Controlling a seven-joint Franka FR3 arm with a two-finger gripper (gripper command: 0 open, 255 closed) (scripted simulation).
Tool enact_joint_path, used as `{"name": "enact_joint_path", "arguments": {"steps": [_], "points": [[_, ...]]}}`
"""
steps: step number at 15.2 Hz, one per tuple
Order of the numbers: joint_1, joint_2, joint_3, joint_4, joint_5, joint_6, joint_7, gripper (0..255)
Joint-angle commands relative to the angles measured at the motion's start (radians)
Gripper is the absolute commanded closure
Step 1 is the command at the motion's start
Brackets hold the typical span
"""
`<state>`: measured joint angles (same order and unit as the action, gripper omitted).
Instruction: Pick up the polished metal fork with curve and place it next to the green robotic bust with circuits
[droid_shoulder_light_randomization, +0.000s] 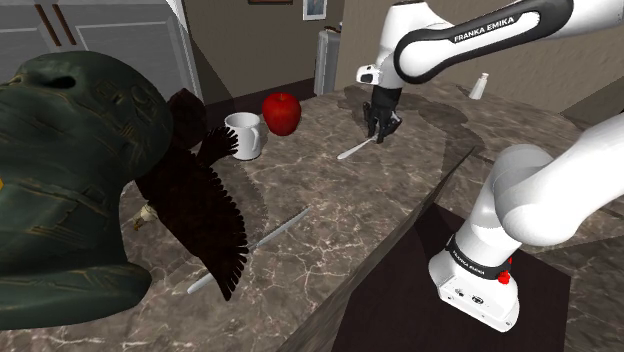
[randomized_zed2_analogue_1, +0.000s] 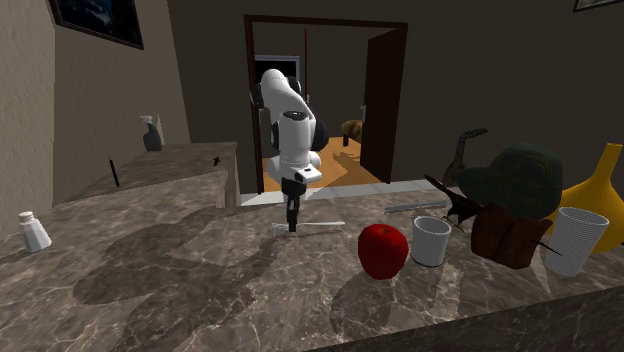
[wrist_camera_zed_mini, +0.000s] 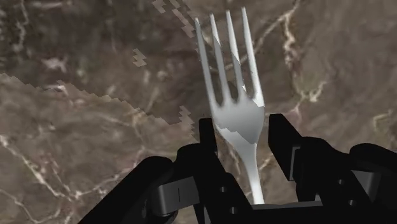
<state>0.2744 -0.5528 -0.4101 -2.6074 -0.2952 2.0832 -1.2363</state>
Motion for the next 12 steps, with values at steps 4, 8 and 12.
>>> {"name": "enact_joint_path", "arguments": {"steps": [4,8,12], "points": [[0.002,-0.026,0.015,0.048,0.010,-0.074,-0.003,255],[0.004,-0.042,0.027,0.091,0.018,-0.133,-0.006,255],[0.007,-0.054,0.038,0.136,0.026,-0.190,-0.010,255]]}}
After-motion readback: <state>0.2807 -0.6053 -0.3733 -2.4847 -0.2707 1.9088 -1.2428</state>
